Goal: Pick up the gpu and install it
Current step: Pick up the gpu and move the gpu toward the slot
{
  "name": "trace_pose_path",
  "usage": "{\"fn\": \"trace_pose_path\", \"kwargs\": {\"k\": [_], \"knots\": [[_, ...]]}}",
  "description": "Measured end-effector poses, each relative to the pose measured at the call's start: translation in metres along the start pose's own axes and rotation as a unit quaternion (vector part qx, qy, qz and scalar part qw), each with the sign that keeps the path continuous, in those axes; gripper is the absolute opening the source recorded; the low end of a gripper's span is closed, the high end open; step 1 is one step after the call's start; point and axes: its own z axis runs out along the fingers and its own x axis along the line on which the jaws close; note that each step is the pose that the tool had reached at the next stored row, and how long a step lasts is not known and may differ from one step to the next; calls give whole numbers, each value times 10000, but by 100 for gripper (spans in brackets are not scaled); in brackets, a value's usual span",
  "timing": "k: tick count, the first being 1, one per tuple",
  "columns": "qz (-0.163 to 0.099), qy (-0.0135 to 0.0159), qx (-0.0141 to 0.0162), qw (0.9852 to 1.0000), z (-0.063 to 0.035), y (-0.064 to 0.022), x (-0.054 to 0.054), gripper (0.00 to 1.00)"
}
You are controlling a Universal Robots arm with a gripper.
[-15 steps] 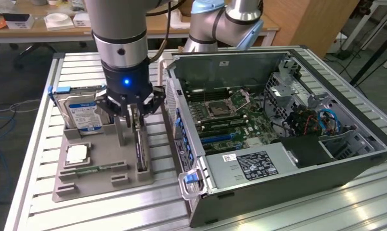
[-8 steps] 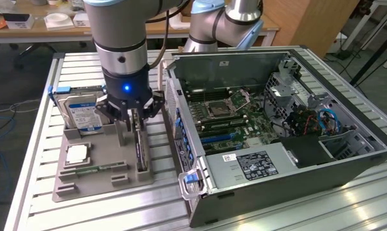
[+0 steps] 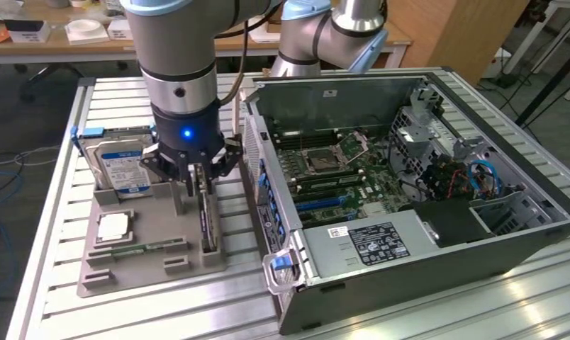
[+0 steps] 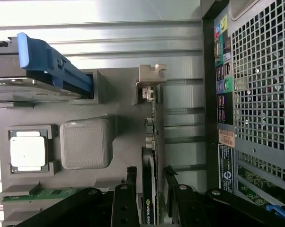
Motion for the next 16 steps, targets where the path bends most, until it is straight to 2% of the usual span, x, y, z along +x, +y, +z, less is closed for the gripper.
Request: {"fn": "trace_pose_path", "kwargs": {"k": [13, 16], "knots": [[4, -1, 4, 10000, 16, -71, -5, 36], [4, -3, 4, 10000, 59, -73, -4, 36]]}}
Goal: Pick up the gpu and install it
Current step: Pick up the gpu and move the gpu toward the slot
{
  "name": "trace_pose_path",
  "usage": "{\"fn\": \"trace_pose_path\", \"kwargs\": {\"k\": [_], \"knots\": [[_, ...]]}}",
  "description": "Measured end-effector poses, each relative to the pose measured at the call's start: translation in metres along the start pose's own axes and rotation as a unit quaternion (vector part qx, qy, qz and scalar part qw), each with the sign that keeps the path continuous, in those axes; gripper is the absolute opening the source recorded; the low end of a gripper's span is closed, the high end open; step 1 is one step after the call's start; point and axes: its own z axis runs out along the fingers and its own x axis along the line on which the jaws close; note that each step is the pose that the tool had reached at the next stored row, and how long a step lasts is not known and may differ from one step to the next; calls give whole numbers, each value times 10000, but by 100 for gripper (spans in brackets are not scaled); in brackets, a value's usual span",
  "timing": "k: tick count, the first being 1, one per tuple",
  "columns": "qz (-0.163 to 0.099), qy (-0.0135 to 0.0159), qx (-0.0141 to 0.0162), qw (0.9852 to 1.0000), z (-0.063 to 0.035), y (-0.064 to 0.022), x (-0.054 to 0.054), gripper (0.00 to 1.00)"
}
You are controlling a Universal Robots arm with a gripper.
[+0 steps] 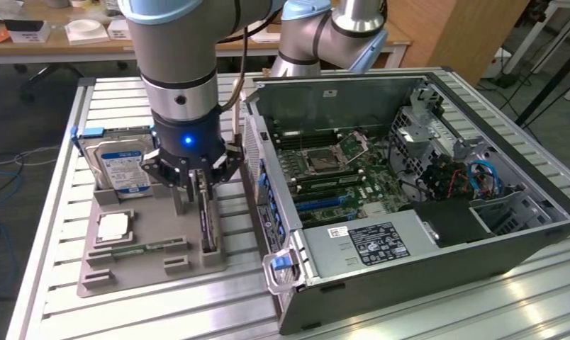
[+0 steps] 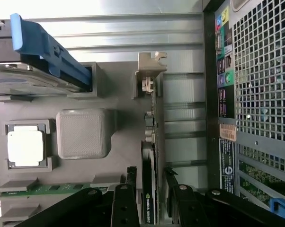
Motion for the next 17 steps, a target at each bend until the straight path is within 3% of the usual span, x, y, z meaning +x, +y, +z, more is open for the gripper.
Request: {"fn": "trace_pose_path", "kwargs": {"k": [11, 17], "knots": [[0, -3, 5, 10000, 230, -67, 0, 36], [-1, -2, 11, 10000, 288, -75, -46, 36]]}}
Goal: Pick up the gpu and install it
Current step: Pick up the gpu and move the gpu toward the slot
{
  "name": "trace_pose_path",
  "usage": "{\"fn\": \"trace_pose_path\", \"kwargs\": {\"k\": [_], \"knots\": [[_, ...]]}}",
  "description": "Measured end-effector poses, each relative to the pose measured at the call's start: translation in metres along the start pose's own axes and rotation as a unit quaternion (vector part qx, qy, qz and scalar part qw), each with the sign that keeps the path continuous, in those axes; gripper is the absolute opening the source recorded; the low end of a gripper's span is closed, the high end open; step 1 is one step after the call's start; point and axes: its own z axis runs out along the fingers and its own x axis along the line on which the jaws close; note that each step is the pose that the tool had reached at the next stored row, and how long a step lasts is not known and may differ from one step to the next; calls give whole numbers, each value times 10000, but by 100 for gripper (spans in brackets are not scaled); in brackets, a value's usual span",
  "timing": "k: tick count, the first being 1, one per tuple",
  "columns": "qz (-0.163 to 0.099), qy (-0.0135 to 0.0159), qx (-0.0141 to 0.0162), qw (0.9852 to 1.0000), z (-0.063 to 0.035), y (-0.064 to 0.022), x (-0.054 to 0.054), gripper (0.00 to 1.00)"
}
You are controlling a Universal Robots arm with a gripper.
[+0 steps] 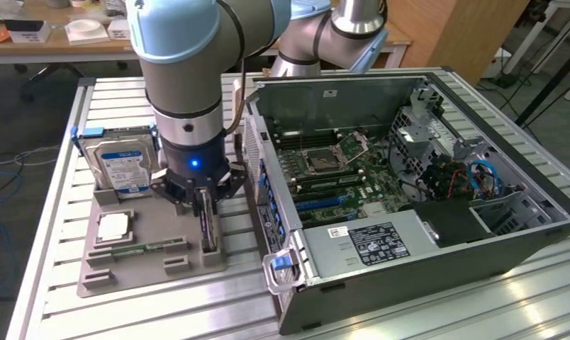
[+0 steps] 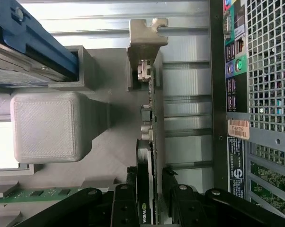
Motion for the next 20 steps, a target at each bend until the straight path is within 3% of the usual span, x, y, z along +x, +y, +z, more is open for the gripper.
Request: {"fn": "trace_pose_path", "kwargs": {"k": [20], "knots": [[0, 0, 0, 10000, 1, 2, -28, 36]]}}
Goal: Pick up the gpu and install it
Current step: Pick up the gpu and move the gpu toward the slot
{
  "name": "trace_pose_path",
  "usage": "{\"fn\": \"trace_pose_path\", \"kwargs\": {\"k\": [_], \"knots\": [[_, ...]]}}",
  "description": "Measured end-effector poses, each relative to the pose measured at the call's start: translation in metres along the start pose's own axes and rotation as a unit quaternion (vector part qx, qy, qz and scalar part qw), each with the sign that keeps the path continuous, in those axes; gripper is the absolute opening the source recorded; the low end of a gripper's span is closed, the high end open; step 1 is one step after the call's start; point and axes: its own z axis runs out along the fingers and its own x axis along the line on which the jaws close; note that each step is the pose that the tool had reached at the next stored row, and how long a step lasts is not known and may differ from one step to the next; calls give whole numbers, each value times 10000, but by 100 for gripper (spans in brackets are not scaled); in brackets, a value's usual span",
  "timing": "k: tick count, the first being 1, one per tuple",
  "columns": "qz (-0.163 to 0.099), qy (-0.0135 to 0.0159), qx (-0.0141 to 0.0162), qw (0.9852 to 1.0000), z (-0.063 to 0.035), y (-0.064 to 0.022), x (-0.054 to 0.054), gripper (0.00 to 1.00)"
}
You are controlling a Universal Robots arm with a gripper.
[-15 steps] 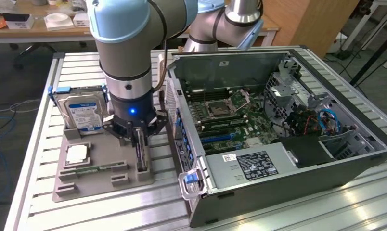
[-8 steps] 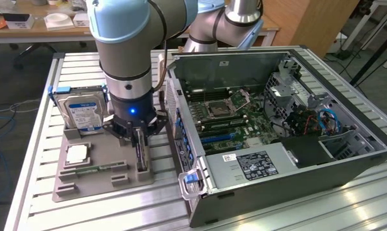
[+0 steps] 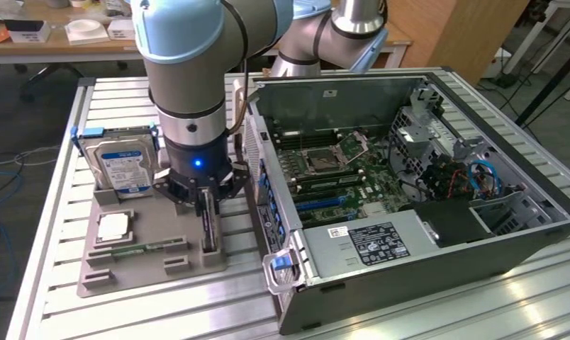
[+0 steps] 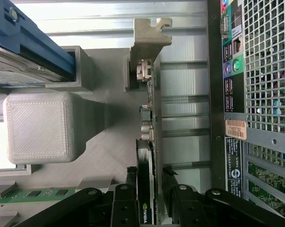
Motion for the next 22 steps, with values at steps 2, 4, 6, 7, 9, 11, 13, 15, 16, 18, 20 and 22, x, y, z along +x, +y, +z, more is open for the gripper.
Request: {"fn": "trace_pose_path", "kwargs": {"k": [2, 4, 6, 7, 9, 11, 13, 15, 16, 18, 20, 22], "knots": [[0, 0, 0, 10000, 0, 0, 0, 34], [0, 0, 0, 10000, 0, 0, 0, 34], [0, 0, 0, 10000, 0, 0, 0, 27], [0, 0, 0, 10000, 0, 0, 0, 27], [0, 0, 0, 10000, 0, 0, 0, 27], [0, 0, 0, 10000, 0, 0, 0, 26], [0, 0, 0, 10000, 0, 0, 0, 26], [0, 0, 0, 10000, 0, 0, 0, 26], [0, 0, 0, 10000, 0, 0, 0, 26], [0, 0, 0, 10000, 0, 0, 0, 26], [0, 0, 0, 10000, 0, 0, 0, 26], [0, -1, -1, 10000, -4, 0, -1, 26]]}}
